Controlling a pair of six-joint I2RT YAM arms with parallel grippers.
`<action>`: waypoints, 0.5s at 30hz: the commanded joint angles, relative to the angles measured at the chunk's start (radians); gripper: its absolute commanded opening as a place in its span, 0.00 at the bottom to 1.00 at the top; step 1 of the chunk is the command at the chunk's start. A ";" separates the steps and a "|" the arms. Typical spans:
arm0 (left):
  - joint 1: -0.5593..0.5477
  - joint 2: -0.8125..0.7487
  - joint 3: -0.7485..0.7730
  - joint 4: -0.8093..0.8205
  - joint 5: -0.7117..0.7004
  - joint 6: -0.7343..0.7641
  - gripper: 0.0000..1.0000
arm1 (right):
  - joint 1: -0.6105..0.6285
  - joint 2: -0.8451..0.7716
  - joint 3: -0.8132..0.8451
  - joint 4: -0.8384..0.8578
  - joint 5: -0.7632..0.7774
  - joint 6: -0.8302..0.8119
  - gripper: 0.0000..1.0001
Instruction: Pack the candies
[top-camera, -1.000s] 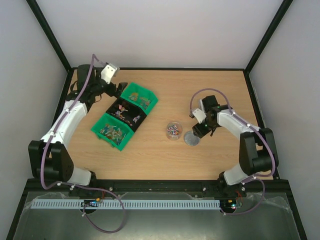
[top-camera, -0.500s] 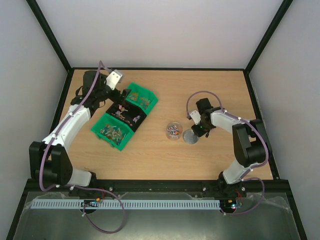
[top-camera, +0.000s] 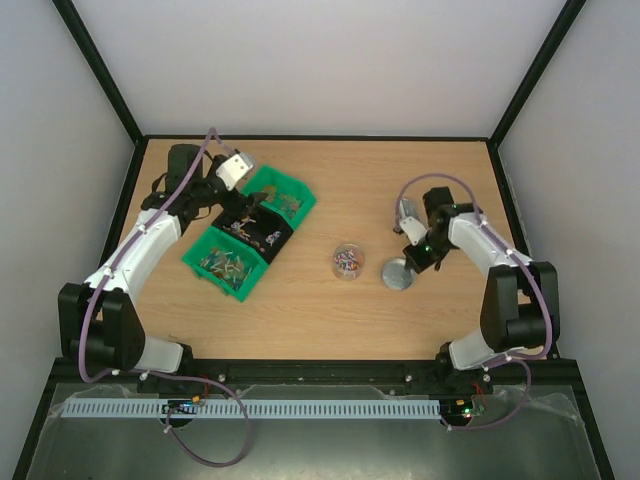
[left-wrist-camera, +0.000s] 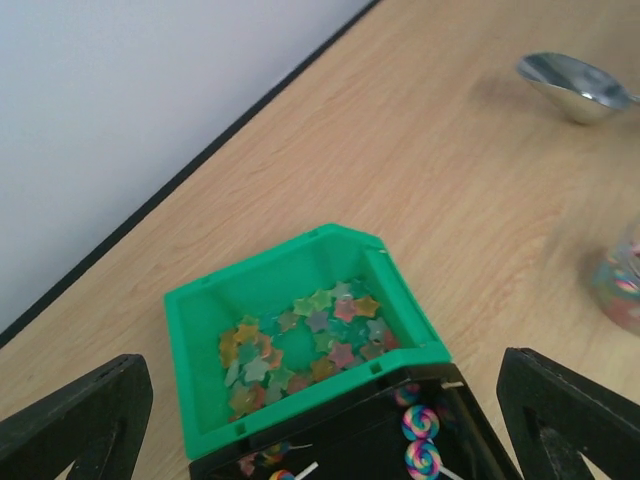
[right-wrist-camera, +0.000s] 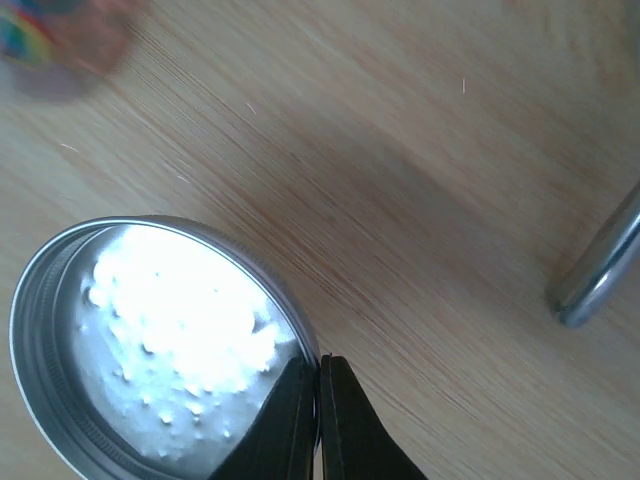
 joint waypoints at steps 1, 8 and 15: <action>-0.001 0.000 0.036 -0.099 0.203 0.227 0.98 | -0.009 0.009 0.228 -0.294 -0.258 -0.061 0.01; -0.126 0.000 0.096 -0.330 0.336 0.645 0.99 | 0.082 0.173 0.550 -0.459 -0.609 -0.015 0.02; -0.260 0.022 0.145 -0.449 0.338 0.881 0.99 | 0.202 0.332 0.683 -0.551 -0.775 -0.024 0.01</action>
